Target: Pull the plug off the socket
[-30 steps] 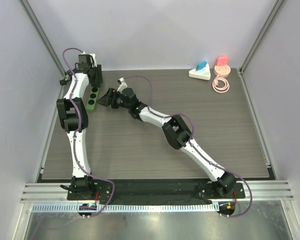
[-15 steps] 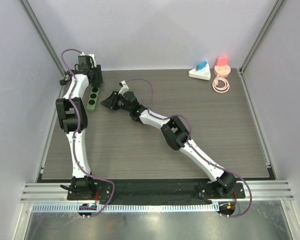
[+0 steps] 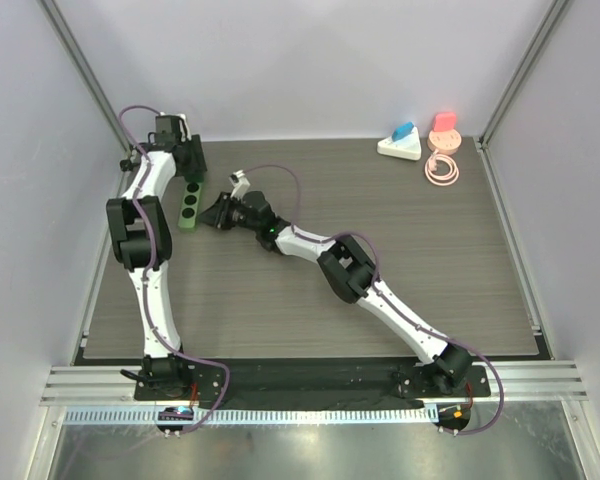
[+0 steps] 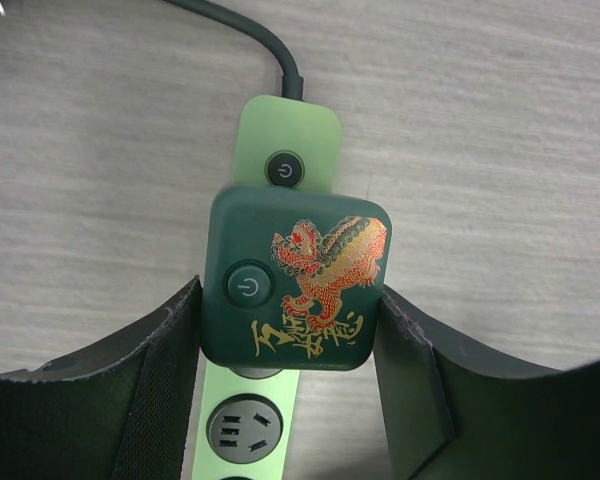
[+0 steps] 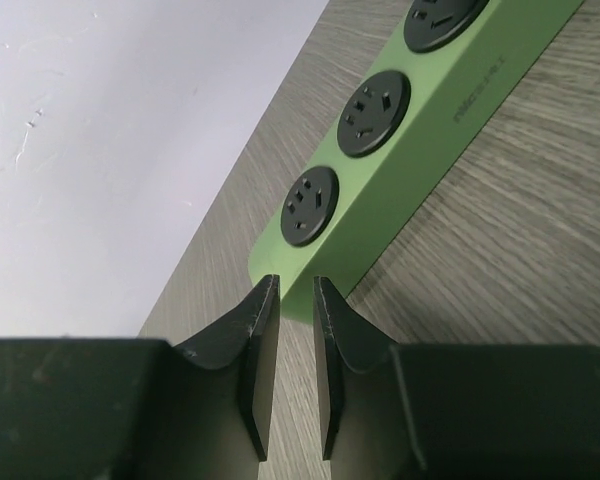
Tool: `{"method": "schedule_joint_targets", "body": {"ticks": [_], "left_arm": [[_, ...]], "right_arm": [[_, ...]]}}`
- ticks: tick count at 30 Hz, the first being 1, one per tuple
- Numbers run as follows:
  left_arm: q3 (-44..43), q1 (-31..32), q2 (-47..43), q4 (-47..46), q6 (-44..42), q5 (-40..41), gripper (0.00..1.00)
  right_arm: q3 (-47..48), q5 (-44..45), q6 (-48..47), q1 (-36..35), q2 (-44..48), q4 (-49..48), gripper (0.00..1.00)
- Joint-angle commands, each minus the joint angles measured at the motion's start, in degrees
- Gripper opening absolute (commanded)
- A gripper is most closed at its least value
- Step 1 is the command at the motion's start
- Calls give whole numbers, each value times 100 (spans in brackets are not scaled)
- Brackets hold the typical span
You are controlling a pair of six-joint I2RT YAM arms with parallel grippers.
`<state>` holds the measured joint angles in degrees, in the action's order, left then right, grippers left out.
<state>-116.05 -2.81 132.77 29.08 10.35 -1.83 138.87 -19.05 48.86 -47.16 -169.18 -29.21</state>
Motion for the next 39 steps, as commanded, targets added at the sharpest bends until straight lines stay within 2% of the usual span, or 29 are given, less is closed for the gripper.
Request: {"method": "schedule_joint_targets", "body": {"ticks": [1, 5, 10, 13, 17, 20, 28, 34, 39], "left_arm": [[337, 140, -541, 748, 371, -486, 0], [565, 149, -691, 731, 450, -591, 0], [776, 175, -735, 722, 468, -608, 0], [864, 228, -779, 722, 407, -513, 0], [856, 447, -858, 827, 170, -258, 0], [882, 465, -928, 827, 125, -283, 0], [715, 457, -840, 1056, -156, -292, 0], [698, 465, -893, 1029, -253, -731, 0], [593, 500, -832, 1091, -156, -749, 0]], "right_arm": [[-166, -143, 1, -22, 676, -568, 26], [-824, -143, -43, -30, 1175, -796, 26], [-1037, -152, -245, -66, 1432, -736, 27], [-722, -178, -193, -74, 1196, -613, 28], [270, -187, -79, -74, 563, -270, 28], [552, -21, 18, -74, 255, -103, 29], [905, 226, 141, -92, -202, 3, 30], [1107, 235, 27, -188, -519, 328, 30], [836, 384, 27, -206, -598, 627, 29]]}}
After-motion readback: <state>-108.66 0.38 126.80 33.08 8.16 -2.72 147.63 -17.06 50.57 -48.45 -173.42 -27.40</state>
